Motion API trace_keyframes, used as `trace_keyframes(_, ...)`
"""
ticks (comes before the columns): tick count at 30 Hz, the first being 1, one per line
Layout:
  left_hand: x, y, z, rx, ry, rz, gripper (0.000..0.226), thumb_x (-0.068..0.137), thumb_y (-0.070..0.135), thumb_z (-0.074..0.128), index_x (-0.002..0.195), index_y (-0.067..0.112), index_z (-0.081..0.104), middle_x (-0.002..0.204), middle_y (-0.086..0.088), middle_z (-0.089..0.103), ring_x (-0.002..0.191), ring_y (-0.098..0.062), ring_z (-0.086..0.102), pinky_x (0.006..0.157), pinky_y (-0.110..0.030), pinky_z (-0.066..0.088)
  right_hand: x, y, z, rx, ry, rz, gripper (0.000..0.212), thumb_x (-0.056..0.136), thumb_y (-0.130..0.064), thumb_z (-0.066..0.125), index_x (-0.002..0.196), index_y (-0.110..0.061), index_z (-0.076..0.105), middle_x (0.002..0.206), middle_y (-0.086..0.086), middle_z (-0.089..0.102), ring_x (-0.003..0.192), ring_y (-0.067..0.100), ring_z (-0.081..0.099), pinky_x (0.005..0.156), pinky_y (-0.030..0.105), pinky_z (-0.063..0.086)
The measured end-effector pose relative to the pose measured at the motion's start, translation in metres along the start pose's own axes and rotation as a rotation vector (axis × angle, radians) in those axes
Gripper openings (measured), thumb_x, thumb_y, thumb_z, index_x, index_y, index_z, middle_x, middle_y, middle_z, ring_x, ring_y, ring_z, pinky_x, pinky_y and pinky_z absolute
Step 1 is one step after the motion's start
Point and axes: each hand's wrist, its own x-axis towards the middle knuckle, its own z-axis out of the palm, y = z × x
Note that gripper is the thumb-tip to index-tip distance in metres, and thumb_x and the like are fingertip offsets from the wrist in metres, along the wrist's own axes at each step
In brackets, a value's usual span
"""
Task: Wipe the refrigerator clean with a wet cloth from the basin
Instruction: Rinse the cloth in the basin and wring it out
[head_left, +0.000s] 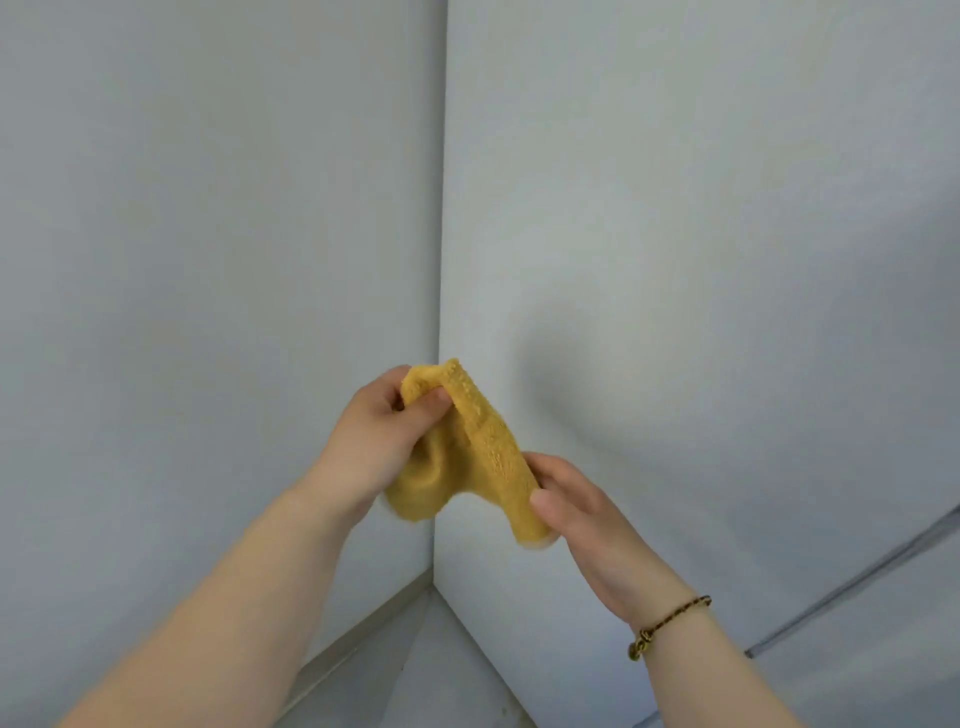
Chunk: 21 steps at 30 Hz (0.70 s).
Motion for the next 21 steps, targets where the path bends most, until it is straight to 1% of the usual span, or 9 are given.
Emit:
trace_keyframes(3,-0.016,0.009,-0.013,-0.019,0.150,-0.025,0.015,0.090,0.017,0.051,0.076,0.017,0.056,0.073,-0.001,0.057,0.072,-0.018,0.054,0.068,-0.030,0.044,0.003,0.005,0.020,-0.149,-0.103,0.018,0.076,0.055,-0.042,0.073,0.121,-0.041,0.034,0.118,-0.026,0.046,0.108,-0.005,0.050,0.083,0.011,0.046)
trace_keyframes(6,-0.036,0.014,-0.011,-0.084,0.309,-0.072,0.012,0.090,0.020,0.051,0.080,0.017,0.056,0.079,-0.004,0.059,0.078,-0.021,0.056,0.077,-0.037,0.046,0.013,0.016,0.041,-0.303,-0.138,-0.041,0.087,0.073,-0.018,0.076,0.130,-0.042,0.014,0.118,-0.027,0.037,0.107,-0.008,0.044,0.078,-0.001,0.040)
trace_keyframes(8,-0.051,0.016,-0.005,-0.182,0.453,-0.122,0.013,0.091,0.021,0.050,0.081,0.017,0.057,0.081,-0.004,0.061,0.080,-0.021,0.058,0.077,-0.036,0.048,0.017,0.024,0.050,-0.287,-0.121,-0.085,0.071,0.078,-0.010,0.070,0.127,-0.035,0.024,0.111,-0.013,0.049,0.095,-0.002,0.053,0.072,0.002,0.044)
trace_keyframes(10,-0.068,0.015,0.001,-0.318,0.616,-0.173,0.014,0.092,0.021,0.049,0.081,0.018,0.058,0.080,-0.002,0.063,0.078,-0.020,0.059,0.072,-0.032,0.048,0.015,0.022,0.047,-0.161,-0.060,-0.056,0.043,0.081,-0.001,0.064,0.107,-0.026,0.040,0.092,-0.002,0.055,0.074,0.005,0.055,0.059,0.005,0.045)
trace_keyframes(11,-0.077,0.013,0.003,-0.374,0.688,-0.198,0.014,0.092,0.021,0.049,0.082,0.018,0.059,0.081,-0.002,0.064,0.079,-0.020,0.060,0.070,-0.031,0.049,0.014,0.020,0.042,-0.059,-0.047,-0.020,0.031,0.082,0.002,0.060,0.096,-0.022,0.046,0.088,0.002,0.056,0.070,0.007,0.054,0.055,0.008,0.045)
trace_keyframes(13,-0.104,0.006,0.010,-0.439,0.809,-0.244,0.012,0.091,0.022,0.051,0.085,0.018,0.060,0.086,-0.003,0.065,0.082,-0.020,0.061,0.072,-0.032,0.048,0.010,0.016,0.031,0.134,-0.123,0.082,0.017,0.086,0.001,0.055,0.086,-0.016,0.056,0.086,0.005,0.062,0.072,0.014,0.057,0.060,0.019,0.047)
trace_keyframes(15,-0.132,-0.002,0.016,-0.467,0.879,-0.279,0.010,0.090,0.024,0.052,0.088,0.019,0.060,0.090,-0.002,0.065,0.086,-0.018,0.061,0.074,-0.033,0.047,0.009,0.013,0.030,0.245,-0.227,0.168,0.013,0.090,-0.007,0.051,0.084,-0.014,0.061,0.081,0.002,0.067,0.078,0.018,0.060,0.066,0.028,0.046)
trace_keyframes(18,-0.187,-0.015,0.023,-0.490,0.983,-0.300,0.017,0.088,0.027,0.055,0.101,0.017,0.061,0.101,-0.004,0.067,0.096,-0.020,0.061,0.085,-0.038,0.047,-0.009,0.016,0.058,0.218,-0.377,0.258,0.020,0.095,-0.014,0.044,0.083,-0.014,0.060,0.079,0.004,0.064,0.074,0.018,0.058,0.064,0.030,0.046)
trace_keyframes(21,-0.245,-0.024,0.033,-0.561,1.121,-0.295,0.030,0.087,0.035,0.053,0.110,0.017,0.060,0.107,-0.005,0.067,0.100,-0.021,0.061,0.079,-0.035,0.048,-0.040,0.023,0.091,0.147,-0.551,0.312,0.023,0.096,-0.020,0.043,0.082,-0.013,0.059,0.078,0.005,0.062,0.071,0.015,0.059,0.060,0.028,0.047)
